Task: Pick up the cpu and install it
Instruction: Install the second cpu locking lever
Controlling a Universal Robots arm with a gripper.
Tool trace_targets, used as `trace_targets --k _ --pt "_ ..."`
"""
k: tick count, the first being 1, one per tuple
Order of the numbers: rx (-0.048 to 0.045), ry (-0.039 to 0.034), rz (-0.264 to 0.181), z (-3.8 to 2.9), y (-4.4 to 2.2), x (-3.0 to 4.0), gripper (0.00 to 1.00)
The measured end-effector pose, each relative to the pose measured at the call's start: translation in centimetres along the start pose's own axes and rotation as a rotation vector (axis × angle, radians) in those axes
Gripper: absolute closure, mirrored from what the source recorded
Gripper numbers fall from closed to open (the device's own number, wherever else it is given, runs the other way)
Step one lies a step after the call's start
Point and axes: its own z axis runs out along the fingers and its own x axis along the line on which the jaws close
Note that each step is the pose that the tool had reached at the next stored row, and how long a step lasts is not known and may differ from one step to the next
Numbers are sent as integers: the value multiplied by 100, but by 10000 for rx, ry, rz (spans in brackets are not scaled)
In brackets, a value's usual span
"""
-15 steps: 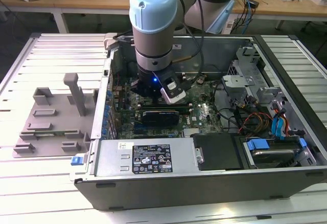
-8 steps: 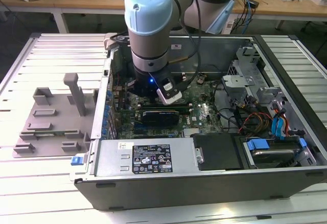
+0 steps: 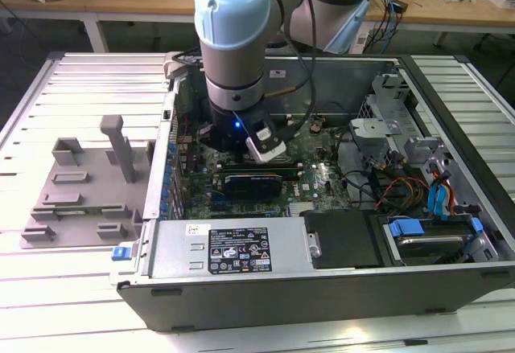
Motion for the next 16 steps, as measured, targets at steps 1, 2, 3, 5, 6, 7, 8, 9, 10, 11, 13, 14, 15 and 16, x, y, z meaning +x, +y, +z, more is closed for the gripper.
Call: trace_targets --k 1,2,3,5,6,7,8,9,10,11,13,14,15,16 --pt "17 -1 1 -84 17 -4 89" --pt "43 0 0 -173 35 -9 89" --pt "55 0 0 -210 44 -11 89" --pt "92 1 -2 -322 69 -19 89" --pt "110 1 -3 -366 80 -21 89" --pt "142 2 -3 -418 96 -25 89" --pt "153 2 -7 -418 100 -28 89" --pt "157 3 -7 -416 99 -55 89" --pt "157 1 2 -407 96 -171 89" --pt "158 1 7 -402 94 -245 89" --pt "159 -1 18 -390 90 -389 89" --pt "164 -3 23 -382 88 -482 89" --pt "191 -2 25 -373 111 -533 89" --pt "240 0 23 -361 156 -559 89"
